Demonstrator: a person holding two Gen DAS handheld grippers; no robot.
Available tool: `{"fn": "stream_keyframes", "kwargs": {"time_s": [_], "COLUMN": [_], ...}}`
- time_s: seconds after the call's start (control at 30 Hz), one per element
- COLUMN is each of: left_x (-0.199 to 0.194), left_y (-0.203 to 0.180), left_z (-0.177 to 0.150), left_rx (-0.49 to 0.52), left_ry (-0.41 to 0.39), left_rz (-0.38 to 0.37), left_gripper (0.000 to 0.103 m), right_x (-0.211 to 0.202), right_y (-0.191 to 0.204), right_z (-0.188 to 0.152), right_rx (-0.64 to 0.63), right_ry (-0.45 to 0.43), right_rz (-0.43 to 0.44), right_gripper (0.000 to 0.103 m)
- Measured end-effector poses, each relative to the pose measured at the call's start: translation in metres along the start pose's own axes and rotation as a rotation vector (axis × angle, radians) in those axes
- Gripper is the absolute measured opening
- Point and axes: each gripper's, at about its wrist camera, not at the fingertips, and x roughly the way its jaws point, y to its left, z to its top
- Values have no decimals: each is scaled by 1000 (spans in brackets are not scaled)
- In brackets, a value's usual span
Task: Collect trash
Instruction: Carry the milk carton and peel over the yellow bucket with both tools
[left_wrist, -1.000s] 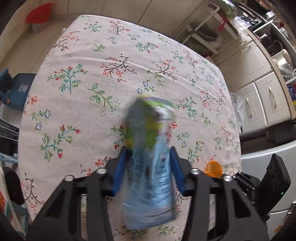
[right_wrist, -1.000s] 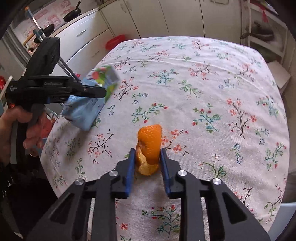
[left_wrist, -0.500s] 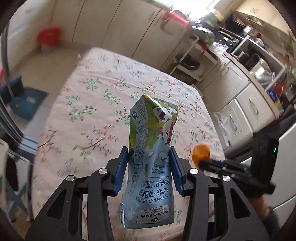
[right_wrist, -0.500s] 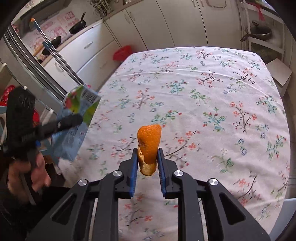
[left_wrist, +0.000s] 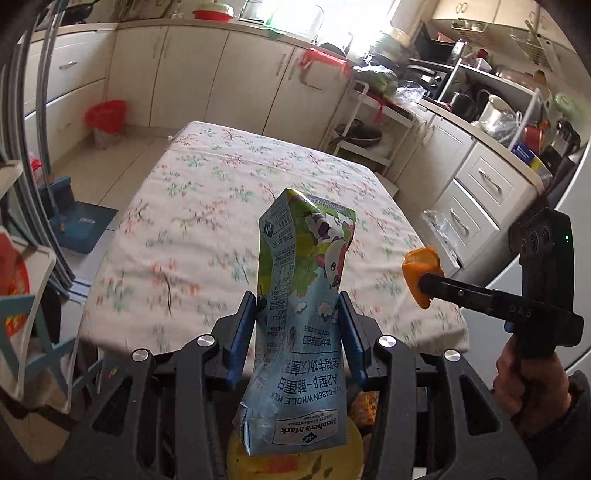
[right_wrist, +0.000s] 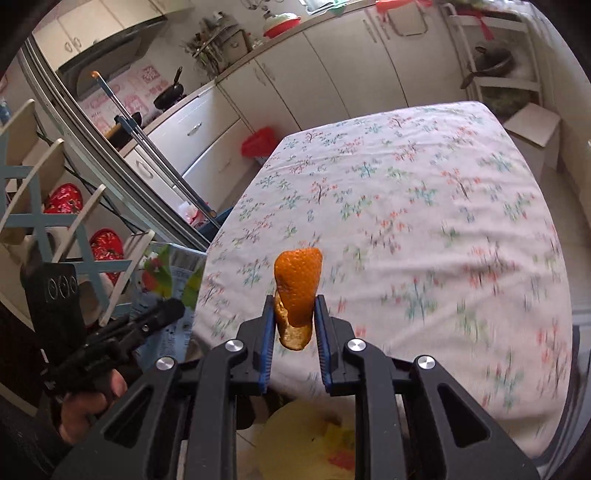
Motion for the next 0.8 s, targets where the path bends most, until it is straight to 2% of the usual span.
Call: {"fn": "stream_keyframes", "kwargs": {"time_s": [0.33,0.8], "left_x": [-30,-46], "left_y": [-18,-34], "left_z": [-48,-91], "left_rx": [22,55], "left_ry": [0,47], "left_rz": [-4,-6], "left_gripper": [42,42], "right_x": [-10,-1], "right_y": [19,34], "right_z": [-73,-126], "right_rx": [28,-10], "right_ry": [63,176], "right_rz": [5,-35], "right_gripper": [21,21]}}
